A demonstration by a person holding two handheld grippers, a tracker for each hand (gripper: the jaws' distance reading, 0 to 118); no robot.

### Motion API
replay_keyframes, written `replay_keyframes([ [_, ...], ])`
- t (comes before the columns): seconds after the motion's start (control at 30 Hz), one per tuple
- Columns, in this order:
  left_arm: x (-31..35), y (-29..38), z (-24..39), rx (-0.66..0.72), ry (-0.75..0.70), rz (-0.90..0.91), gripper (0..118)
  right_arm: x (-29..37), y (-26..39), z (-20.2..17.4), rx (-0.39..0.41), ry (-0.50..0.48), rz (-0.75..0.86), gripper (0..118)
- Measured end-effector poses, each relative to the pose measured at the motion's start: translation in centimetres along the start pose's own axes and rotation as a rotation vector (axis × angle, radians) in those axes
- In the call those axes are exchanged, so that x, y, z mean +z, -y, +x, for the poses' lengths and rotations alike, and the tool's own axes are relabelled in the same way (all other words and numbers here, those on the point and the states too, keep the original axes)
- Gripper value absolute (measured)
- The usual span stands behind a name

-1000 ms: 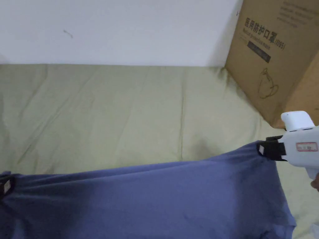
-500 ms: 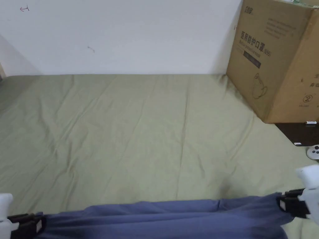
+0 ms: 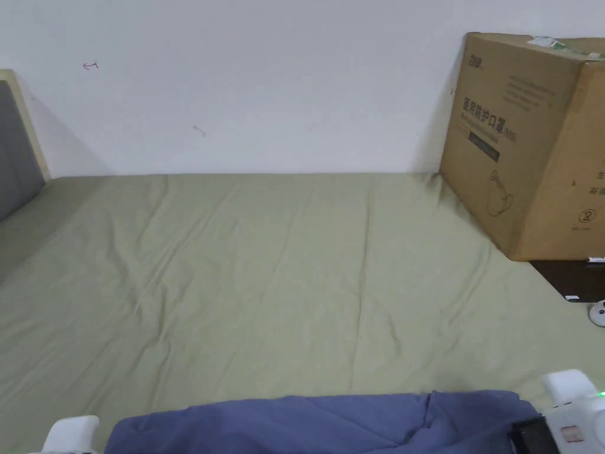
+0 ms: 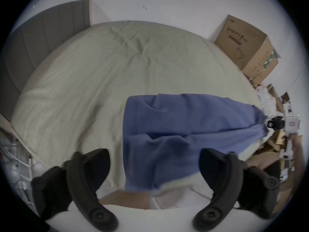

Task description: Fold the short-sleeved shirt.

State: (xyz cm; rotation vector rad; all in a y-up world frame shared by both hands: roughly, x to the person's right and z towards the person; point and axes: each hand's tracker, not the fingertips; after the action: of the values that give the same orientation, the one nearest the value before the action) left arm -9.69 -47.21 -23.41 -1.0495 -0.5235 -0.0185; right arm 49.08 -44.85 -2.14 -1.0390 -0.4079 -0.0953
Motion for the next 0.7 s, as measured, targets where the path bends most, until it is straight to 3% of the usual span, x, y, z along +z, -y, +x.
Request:
replay_keyframes([
  [0.13,7.0,2.6,-1.3,0.082,0.069,0.256,106,8.6,2.5,-1.5,-0.058,-0.025,0.358,102],
  [0.17,9.4,3.6,-0.9,0.102,0.06,0.287,100,10.9,4.0,-2.6,-0.042,-0.076,0.41,102],
  [0.2,10.8,4.6,-1.1,0.129,0.071,0.328,81,12.7,5.4,-4.0,-0.043,-0.124,0.447,98],
  [0.23,12.0,5.5,-1.3,0.141,0.093,0.355,57,13.9,6.6,-5.5,-0.023,-0.165,0.465,85],
  [0.27,12.7,6.3,-1.6,0.148,0.121,0.373,29,14.9,7.9,-7.2,-0.008,-0.195,0.479,48],
  [0.3,13.8,6.6,-0.3,0.149,0.123,0.363,3,15.5,8.7,-8.7,0.01,-0.219,0.476,0],
  [0.33,13.7,7.0,-0.3,0.147,0.122,0.349,3,16.0,9.9,-10.9,0.021,-0.223,0.477,0],
  [0.37,13.4,7.3,-0.5,0.144,0.118,0.339,1,16.5,10.9,-12.4,-0.046,-0.222,0.488,0],
  [0.43,12.2,6.9,-2.1,0.135,0.162,0.268,0,16.7,11.2,-14.6,0.026,-0.387,0.428,0],
  [0.57,9.8,4.9,-4.4,0.171,0.318,0.203,0,16.3,10.9,-18.7,0.182,-0.414,0.39,0],
  [0.63,8.4,3.2,-6.0,0.155,0.401,0.2,0,16.3,10.2,-19.6,0.19,-0.413,0.4,0],
  [0.7,5.9,1.4,-8.6,0.227,0.436,0.165,0,16.2,9.7,-19.9,0.171,-0.444,0.381,0],
])
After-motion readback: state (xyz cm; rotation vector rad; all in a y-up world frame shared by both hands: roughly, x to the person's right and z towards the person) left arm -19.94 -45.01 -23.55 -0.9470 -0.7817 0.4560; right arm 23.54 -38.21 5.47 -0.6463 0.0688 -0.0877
